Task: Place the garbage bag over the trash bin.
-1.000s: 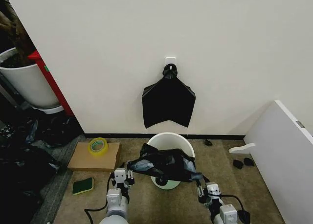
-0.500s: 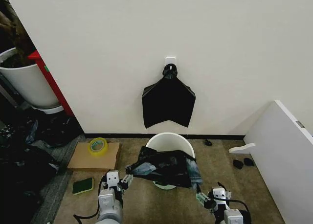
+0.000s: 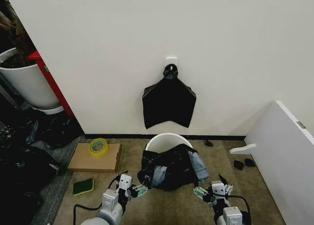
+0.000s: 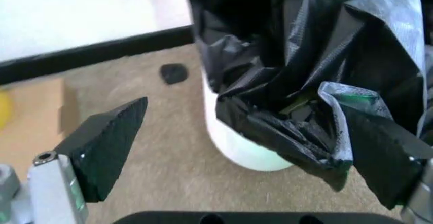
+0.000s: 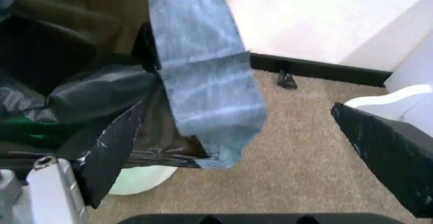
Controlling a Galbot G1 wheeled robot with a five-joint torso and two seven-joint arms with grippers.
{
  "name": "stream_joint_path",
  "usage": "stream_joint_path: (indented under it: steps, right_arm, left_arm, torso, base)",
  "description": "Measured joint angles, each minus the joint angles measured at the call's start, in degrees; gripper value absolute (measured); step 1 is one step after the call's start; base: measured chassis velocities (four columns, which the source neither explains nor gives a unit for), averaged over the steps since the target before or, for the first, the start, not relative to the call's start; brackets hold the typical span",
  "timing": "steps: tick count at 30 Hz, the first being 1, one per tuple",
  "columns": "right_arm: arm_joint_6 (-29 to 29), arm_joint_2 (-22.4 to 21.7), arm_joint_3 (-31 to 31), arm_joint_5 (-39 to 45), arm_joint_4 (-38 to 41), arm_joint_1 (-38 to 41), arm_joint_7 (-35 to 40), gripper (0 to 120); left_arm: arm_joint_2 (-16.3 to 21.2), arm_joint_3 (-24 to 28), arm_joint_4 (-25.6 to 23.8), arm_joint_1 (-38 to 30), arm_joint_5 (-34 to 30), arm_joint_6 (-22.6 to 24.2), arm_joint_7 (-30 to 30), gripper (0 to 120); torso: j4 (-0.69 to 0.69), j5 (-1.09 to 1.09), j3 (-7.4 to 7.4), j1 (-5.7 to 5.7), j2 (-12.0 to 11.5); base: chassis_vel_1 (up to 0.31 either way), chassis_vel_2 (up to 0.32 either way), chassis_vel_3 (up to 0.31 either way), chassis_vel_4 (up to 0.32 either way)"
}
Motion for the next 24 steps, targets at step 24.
stream_joint_path:
  steps: [24]
  right_arm:
    - [-0.1,1.56,-0.35,0.56,-1.24,0.81,-0.91,100]
  left_arm:
    - [-0.02,-12.89,18.1,-8.01,5.95,-24.15,45.36,100]
  torso:
    - [0.0,0.01,0.0,0.0,0.0]
  base:
    - [0.0,0.0,0.0,0.0]
